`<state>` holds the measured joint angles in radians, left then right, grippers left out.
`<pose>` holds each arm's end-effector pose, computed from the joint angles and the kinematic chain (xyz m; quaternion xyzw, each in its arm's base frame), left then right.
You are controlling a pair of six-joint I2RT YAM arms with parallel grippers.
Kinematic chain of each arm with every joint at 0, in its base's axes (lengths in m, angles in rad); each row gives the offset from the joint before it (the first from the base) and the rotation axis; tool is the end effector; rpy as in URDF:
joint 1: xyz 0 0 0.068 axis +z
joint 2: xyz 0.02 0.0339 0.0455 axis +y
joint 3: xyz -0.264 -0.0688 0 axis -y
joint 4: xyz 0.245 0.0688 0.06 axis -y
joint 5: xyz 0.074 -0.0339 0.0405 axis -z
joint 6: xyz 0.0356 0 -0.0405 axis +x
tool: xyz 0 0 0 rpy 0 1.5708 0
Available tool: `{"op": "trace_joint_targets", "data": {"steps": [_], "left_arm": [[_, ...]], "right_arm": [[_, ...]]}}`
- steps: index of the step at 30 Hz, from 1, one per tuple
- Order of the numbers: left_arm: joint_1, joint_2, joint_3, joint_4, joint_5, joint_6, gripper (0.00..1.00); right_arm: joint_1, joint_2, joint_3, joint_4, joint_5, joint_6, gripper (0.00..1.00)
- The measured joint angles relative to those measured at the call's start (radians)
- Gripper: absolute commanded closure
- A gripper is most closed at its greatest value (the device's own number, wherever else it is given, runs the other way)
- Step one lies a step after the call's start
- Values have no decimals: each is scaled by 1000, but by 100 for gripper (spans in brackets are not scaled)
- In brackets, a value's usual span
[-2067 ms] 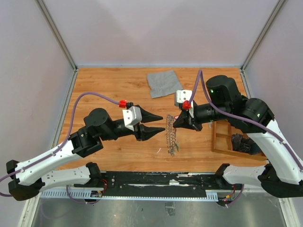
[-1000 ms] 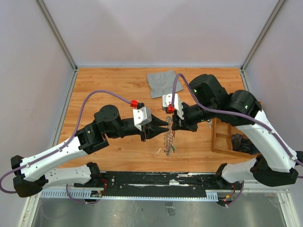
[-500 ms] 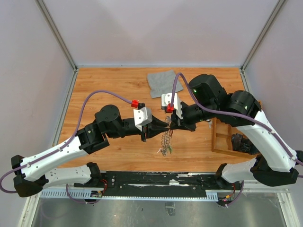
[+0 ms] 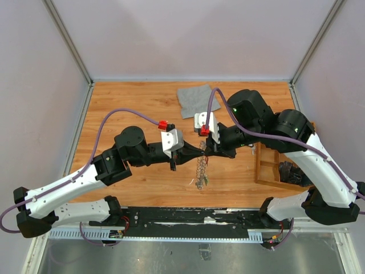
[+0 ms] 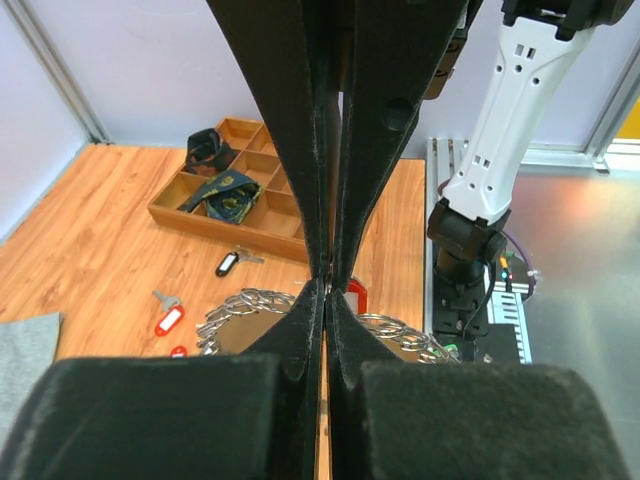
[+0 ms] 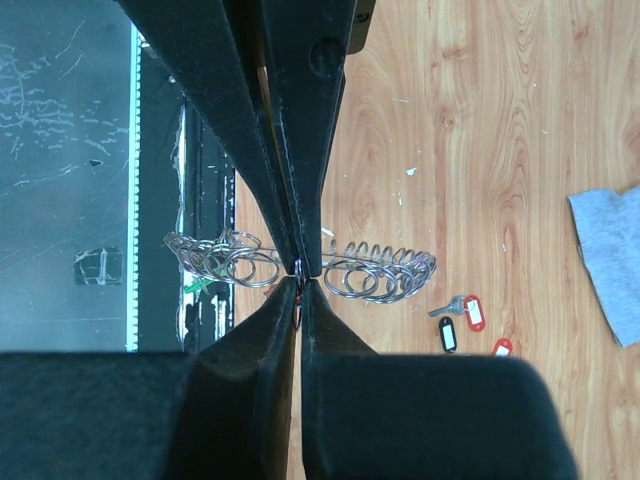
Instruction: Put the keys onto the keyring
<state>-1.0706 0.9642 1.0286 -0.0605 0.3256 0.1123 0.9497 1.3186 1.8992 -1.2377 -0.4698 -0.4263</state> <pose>0.0945 -0.1966 0.4065 0.4836 0.5141 -0.4238 0.5677 0.1090 0.1800 0.4891 -0.6335 0.6091 0.3128 0.3604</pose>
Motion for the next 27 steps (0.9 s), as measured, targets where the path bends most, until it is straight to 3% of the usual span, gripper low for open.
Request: {"op": "trace_joint_targets", "data": {"steps": [4, 10, 16, 27], "left_arm": [[0, 0, 0, -1, -11, -4, 99], [0, 0, 0, -2, -33, -20, 99], [0, -12, -16, 5, -44, -35, 100], [0, -67, -64, 68, -8, -74, 99]], "right_arm": [[0, -7, -14, 22, 3, 7, 77], [9, -80, -106, 121, 27, 39, 70], [13, -232, -276, 307, 100, 113, 68], [13, -457, -621, 749, 143, 396, 66]]}}
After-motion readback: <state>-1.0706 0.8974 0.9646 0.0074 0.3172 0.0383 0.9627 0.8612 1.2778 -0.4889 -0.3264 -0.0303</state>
